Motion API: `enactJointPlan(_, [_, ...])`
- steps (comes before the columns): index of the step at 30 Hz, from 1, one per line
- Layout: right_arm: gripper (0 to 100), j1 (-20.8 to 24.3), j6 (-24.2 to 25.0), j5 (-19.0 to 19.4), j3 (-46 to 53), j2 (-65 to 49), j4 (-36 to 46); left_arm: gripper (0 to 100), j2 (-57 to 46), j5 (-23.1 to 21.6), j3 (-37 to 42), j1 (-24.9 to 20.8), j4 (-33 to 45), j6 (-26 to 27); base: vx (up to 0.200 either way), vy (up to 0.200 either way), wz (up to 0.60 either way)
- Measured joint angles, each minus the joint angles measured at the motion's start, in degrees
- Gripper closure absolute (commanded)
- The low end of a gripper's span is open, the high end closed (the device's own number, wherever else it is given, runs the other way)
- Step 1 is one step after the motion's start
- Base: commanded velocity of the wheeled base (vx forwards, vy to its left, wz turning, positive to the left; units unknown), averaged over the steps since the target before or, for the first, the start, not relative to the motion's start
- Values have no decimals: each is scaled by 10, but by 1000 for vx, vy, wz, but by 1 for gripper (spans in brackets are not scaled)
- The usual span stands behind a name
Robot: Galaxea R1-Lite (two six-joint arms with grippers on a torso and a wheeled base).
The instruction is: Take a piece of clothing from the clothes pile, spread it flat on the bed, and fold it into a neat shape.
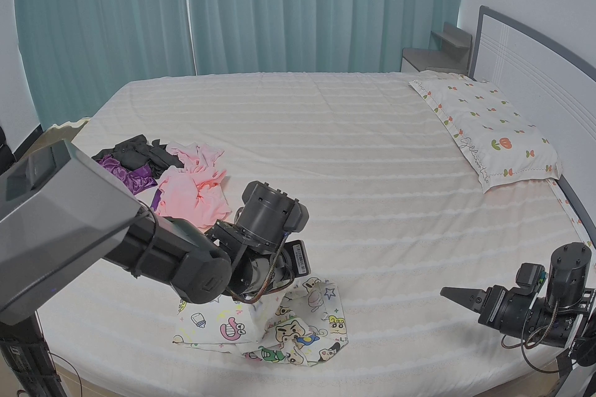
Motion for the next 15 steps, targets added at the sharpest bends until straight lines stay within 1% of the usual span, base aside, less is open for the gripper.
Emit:
enactJointPlan(3, [0,0,0,0,0,0,0,0,3,1,1,-7,-1,-9,0,0,0])
enactJointPlan(6, [0,0,0,0,0,0,0,0,4,4,6,-12,-2,-36,0,0,0])
enactJointPlan(9, [0,0,0,0,0,0,0,0,2,5,12,-16,-1,-43,0,0,0])
enactJointPlan(15, [0,0,0,0,0,0,0,0,-45,2,54,-12,-3,-57,0,0,0])
